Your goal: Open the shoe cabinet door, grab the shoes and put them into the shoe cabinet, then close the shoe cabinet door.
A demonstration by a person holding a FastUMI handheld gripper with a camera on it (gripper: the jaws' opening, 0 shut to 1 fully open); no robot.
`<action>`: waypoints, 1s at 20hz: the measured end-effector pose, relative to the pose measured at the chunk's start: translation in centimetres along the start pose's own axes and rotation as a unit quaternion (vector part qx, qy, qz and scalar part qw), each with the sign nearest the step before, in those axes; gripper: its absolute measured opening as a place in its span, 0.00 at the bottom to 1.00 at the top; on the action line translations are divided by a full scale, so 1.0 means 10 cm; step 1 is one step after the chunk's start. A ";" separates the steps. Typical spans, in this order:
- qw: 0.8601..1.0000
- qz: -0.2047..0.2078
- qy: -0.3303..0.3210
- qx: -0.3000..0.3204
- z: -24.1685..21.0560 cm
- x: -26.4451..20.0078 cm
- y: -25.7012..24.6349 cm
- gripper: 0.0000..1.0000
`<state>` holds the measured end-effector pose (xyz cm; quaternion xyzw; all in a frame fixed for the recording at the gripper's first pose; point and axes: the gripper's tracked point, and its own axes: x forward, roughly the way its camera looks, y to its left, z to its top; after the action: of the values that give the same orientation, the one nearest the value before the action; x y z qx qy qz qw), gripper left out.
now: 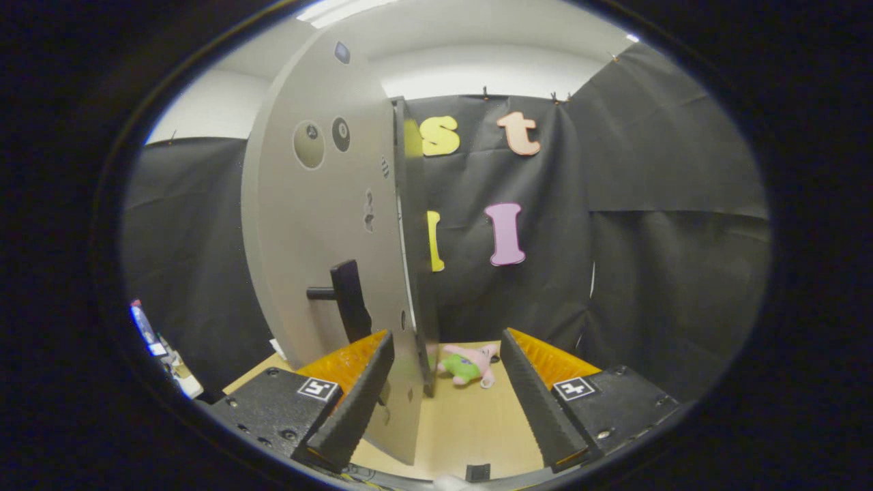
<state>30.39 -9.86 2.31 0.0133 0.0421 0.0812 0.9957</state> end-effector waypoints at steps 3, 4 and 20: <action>0.999 0.043 0.012 -0.011 -0.05 0.00 0.11 0.99; 0.998 0.055 0.014 -0.007 -0.05 0.01 0.14 0.98; 0.998 0.056 0.027 -0.002 -0.15 0.13 1.08 0.96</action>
<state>29.81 1.03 1.07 0.0112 0.0676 0.1378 0.9881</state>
